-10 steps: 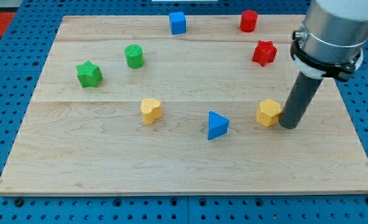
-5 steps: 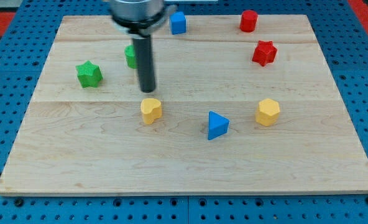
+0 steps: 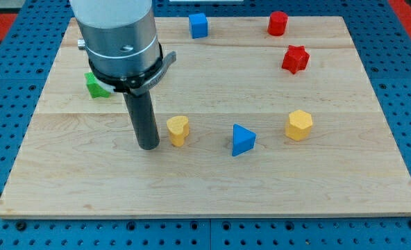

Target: Move the yellow heart close to the blue triangle

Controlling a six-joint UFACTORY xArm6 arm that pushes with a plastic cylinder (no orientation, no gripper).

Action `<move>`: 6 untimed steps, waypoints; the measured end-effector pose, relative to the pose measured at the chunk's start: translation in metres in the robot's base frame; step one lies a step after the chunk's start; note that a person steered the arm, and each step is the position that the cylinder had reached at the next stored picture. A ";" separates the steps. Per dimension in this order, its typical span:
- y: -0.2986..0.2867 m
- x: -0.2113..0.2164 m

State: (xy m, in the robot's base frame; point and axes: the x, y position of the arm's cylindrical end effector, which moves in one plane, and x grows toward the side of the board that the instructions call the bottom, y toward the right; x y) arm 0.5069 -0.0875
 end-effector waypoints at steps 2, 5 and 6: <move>0.027 -0.032; 0.044 -0.035; 0.049 -0.035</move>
